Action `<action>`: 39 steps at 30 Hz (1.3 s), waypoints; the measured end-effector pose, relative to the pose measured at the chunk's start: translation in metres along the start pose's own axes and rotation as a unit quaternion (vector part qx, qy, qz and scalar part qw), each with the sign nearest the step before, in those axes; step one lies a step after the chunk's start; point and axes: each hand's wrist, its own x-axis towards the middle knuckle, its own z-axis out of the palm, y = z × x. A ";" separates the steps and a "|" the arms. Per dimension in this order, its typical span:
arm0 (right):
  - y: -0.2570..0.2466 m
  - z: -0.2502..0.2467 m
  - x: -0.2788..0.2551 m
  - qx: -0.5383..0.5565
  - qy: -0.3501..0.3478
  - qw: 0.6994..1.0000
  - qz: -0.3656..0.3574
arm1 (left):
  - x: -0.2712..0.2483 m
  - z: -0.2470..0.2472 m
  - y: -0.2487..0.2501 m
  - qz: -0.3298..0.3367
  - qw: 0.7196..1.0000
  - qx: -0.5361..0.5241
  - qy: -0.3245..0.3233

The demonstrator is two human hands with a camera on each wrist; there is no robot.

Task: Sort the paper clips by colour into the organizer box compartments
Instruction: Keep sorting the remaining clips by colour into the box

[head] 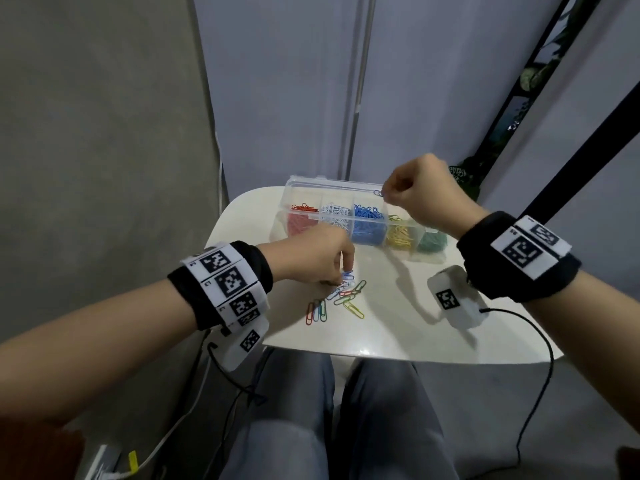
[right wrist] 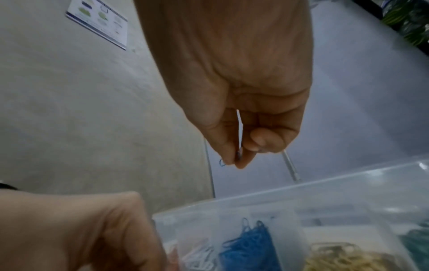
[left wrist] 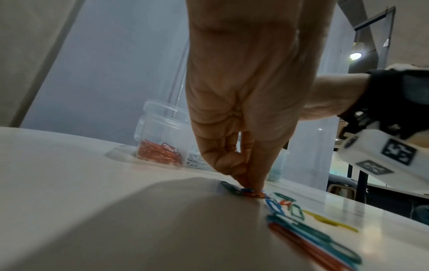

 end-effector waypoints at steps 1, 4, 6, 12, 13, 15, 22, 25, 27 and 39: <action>0.002 0.001 0.003 0.003 -0.004 1.000 0.008 | 0.001 0.001 0.001 0.001 1.000 0.003 0.001; 0.008 0.006 0.006 0.014 -0.014 1.000 0.025 | 0.003 0.002 0.003 0.011 1.000 0.020 0.004; 0.010 0.008 0.003 0.035 -0.005 0.999 0.026 | 0.003 0.002 0.003 0.012 1.000 0.025 0.003; 0.007 0.023 -0.026 0.060 -0.067 0.995 -0.028 | 0.005 0.004 0.000 0.010 0.999 0.039 -0.005; 0.007 0.028 -0.031 0.059 -0.085 0.994 -0.031 | 0.004 0.004 -0.001 0.009 0.999 0.037 -0.005; 0.006 0.038 -0.038 0.061 -0.126 0.990 -0.026 | 0.004 0.005 -0.003 0.002 1.000 0.030 -0.002; 0.000 0.049 -0.037 0.114 -0.167 0.979 0.014 | 0.000 -0.003 -0.009 -0.018 0.996 -0.077 0.031; -0.004 0.036 -0.026 0.105 -0.114 0.988 0.006 | -0.002 -0.004 -0.013 -0.047 0.993 -0.103 0.026; -0.004 0.025 -0.015 0.102 -0.035 0.994 0.004 | -0.002 -0.001 -0.016 -0.048 0.995 -0.089 0.014; 0.058 -0.013 0.010 -0.061 0.031 0.984 0.162 | 0.007 0.002 -0.011 -0.007 0.999 0.002 -0.053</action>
